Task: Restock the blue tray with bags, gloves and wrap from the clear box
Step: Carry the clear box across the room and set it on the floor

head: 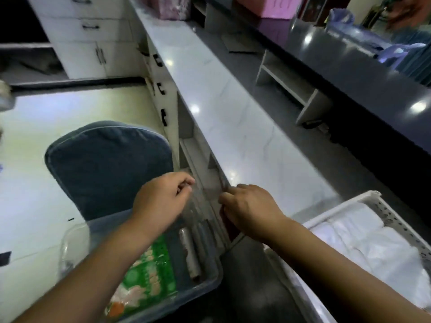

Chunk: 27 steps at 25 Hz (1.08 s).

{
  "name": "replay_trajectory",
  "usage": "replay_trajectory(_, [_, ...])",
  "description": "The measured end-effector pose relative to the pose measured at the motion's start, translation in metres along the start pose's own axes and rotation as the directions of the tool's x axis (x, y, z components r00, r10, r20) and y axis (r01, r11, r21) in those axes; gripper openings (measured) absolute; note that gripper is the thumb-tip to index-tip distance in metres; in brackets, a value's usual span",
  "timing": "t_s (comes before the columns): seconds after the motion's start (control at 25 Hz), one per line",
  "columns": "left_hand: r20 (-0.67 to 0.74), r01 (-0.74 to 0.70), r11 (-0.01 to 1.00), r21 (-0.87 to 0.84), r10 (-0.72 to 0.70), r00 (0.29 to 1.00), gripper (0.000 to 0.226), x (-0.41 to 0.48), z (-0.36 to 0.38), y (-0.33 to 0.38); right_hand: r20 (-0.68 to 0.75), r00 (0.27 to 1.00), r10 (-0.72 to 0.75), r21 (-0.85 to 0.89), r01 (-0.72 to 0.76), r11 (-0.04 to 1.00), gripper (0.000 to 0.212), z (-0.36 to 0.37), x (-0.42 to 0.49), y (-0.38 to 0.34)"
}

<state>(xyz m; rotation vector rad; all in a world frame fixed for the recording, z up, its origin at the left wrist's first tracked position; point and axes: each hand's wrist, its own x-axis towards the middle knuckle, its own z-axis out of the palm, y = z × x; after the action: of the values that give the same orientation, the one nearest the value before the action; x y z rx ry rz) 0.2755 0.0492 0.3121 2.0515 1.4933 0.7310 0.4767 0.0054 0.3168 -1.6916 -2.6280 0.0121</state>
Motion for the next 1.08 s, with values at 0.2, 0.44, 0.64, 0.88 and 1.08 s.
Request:
replay_trajectory(0.2, [0.047,0.314,0.946,0.08,-0.318,0.947,0.016,-0.019,-0.018,-0.14,0.171,0.983,-0.066,0.119,0.046,0.992,0.021,0.08,0.076,-0.061])
replay_trajectory(0.44, [0.287,0.481,0.844,0.237,-0.534,0.796,0.023,-0.065,0.018,-0.277,0.509,0.86,0.043,0.132,-0.127,0.983,0.028,0.202,0.091,-0.1])
replay_trajectory(0.64, [0.349,0.332,0.883,0.332,-0.442,0.826,0.036,-0.06,0.033,-0.33,0.641,0.744,0.187,0.123,-0.34,0.932,0.027,0.257,0.068,-0.121])
replay_trajectory(0.88, [0.421,0.108,0.905,0.413,-0.294,0.858,0.067,-0.003,0.053,-0.353,0.644,0.667,0.374,0.142,-0.585,0.799,0.026,0.268,0.032,-0.14])
replay_trajectory(1.08, [0.465,0.023,0.845,0.534,-0.316,0.827,0.067,0.008,0.067,-0.355,0.553,0.69,0.466,0.209,-0.657,0.725,0.027,0.263,0.002,-0.151])
